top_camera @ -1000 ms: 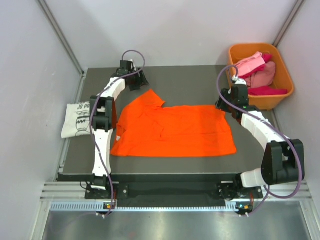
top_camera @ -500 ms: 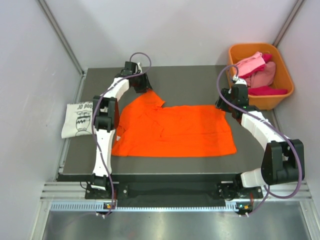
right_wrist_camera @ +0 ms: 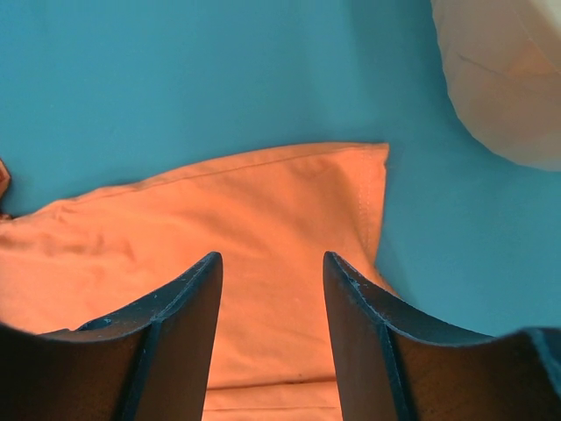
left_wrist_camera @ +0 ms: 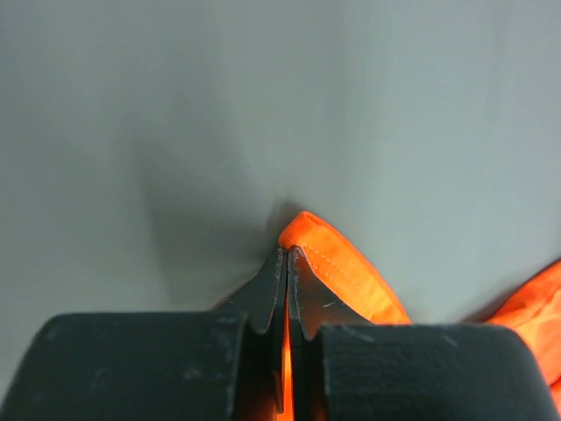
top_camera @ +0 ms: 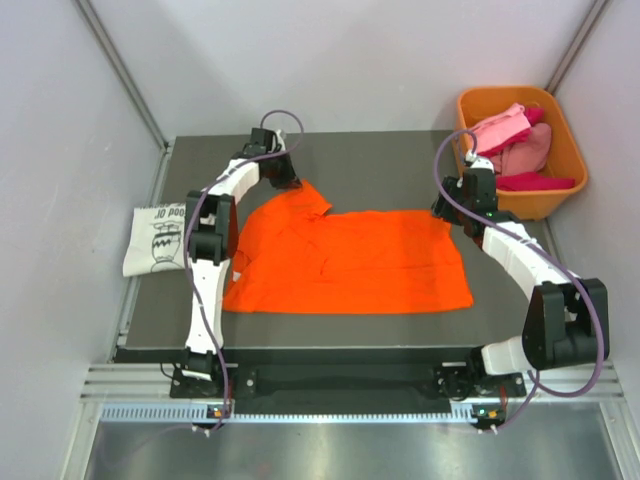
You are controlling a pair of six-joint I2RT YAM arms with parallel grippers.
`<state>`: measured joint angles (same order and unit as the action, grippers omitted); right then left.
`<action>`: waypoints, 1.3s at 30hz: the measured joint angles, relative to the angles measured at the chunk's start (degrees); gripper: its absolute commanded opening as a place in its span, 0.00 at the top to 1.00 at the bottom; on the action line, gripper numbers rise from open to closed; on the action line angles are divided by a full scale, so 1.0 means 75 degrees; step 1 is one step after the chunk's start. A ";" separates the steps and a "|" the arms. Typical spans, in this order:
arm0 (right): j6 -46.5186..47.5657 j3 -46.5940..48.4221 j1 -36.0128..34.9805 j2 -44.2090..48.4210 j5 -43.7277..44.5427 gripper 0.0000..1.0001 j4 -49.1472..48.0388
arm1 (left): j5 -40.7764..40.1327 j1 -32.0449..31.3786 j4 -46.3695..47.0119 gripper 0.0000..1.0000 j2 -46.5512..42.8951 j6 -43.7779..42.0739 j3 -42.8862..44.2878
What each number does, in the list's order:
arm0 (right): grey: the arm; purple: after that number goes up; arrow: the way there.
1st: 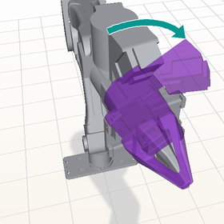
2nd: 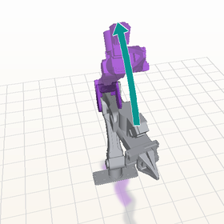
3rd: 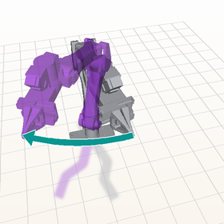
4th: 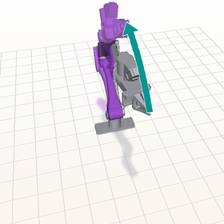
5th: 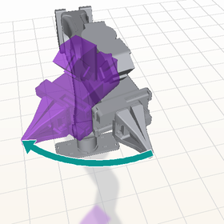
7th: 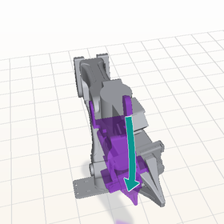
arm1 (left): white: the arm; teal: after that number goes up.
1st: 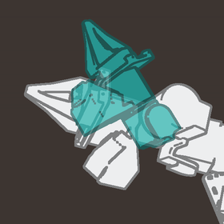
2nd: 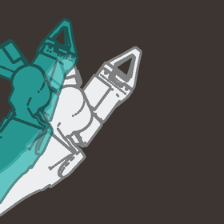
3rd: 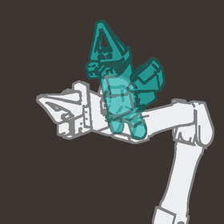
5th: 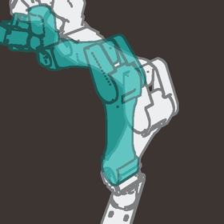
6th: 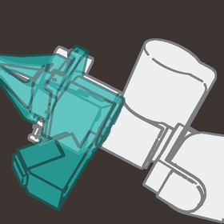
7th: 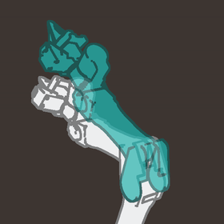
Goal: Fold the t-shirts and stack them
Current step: Fold the tshirt
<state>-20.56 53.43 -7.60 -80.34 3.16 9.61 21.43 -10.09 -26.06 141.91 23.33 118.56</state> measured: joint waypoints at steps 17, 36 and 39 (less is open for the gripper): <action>0.0152 0.1661 0.0000 -0.1918 0.0434 0.57 0.0621 | -0.0122 0.1026 0.1035 1.00 -0.0912 0.0446 -0.1702; 0.0335 0.2652 -0.0099 -0.2935 0.1157 0.46 0.1233 | -0.0259 0.1480 0.1227 1.00 -0.1061 0.0679 -0.1612; 0.0341 0.2932 -0.0122 -0.3107 0.1157 0.46 0.1239 | -0.0405 0.1568 0.1253 1.00 -0.1061 0.0679 -0.1466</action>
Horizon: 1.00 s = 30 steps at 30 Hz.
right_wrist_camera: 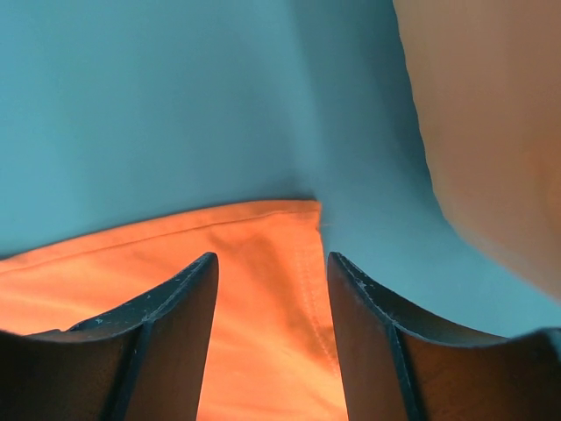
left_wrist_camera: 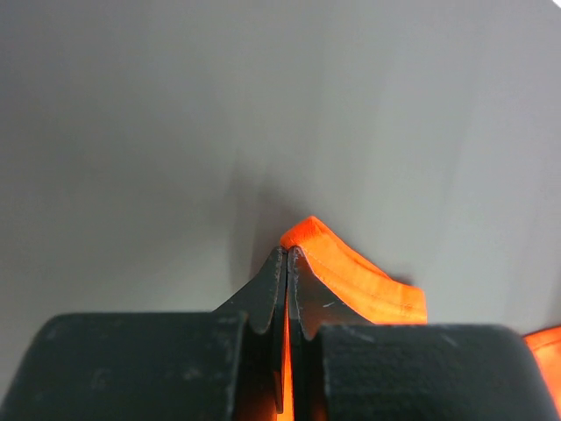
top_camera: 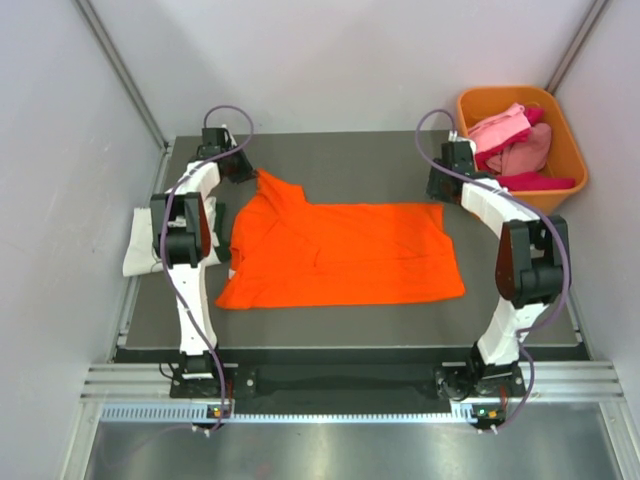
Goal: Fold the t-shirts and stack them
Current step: Fold the tshirt
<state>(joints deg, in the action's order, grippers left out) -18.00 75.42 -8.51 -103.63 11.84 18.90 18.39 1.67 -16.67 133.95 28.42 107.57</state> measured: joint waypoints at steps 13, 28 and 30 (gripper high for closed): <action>0.0047 0.0801 0.0000 -0.1023 -0.0029 0.50 0.0137 | -0.0149 0.0157 0.0073 1.00 0.0035 0.0210 0.0181; 0.0047 0.1521 0.0000 -0.2025 -0.0119 0.57 0.0149 | 0.0175 0.0154 0.0423 1.00 0.0093 0.0291 0.0289; 0.0038 0.1597 0.0000 -0.2159 -0.0128 0.61 0.0175 | 0.0175 0.0149 0.0428 1.00 0.0093 0.0289 0.0289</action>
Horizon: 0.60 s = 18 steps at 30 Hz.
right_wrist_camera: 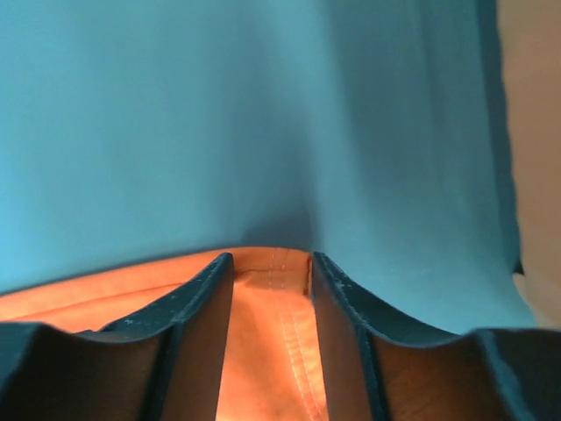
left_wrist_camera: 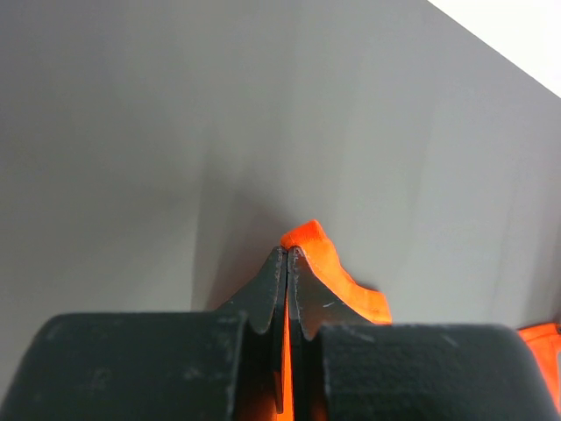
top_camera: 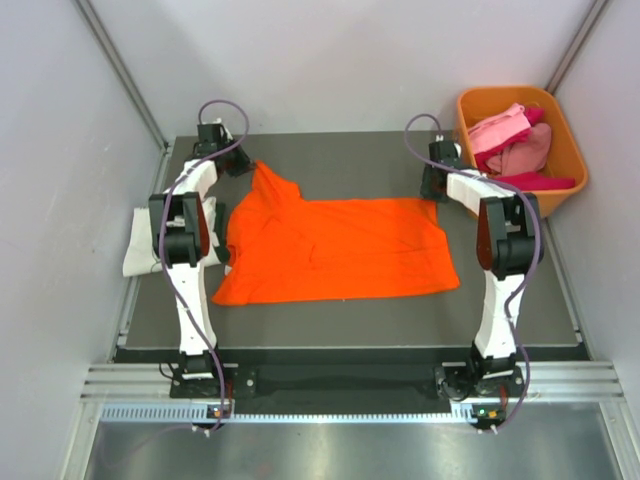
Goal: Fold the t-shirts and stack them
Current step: Fold the tshirt
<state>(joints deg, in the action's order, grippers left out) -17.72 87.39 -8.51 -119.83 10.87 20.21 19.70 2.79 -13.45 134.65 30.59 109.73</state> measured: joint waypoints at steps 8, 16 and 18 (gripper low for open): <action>-0.0050 0.0012 -0.0003 -0.0154 0.0076 0.99 -0.0029 | -0.0006 -0.0181 0.0093 1.00 0.0000 -0.0044 -0.0006; -0.0041 0.0003 -0.0003 -0.0067 0.0233 1.00 -0.0006 | -0.0102 -0.0425 0.0204 1.00 -0.0061 -0.0216 -0.0216; -0.0035 0.0000 -0.0003 0.0032 0.0230 1.00 0.0003 | -0.0169 -0.0484 0.0221 1.00 -0.0166 -0.0289 -0.0417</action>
<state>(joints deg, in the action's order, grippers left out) -17.98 87.39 -8.54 -119.59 12.60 20.23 18.44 -0.84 -11.79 133.40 28.42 106.61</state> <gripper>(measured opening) 0.017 0.011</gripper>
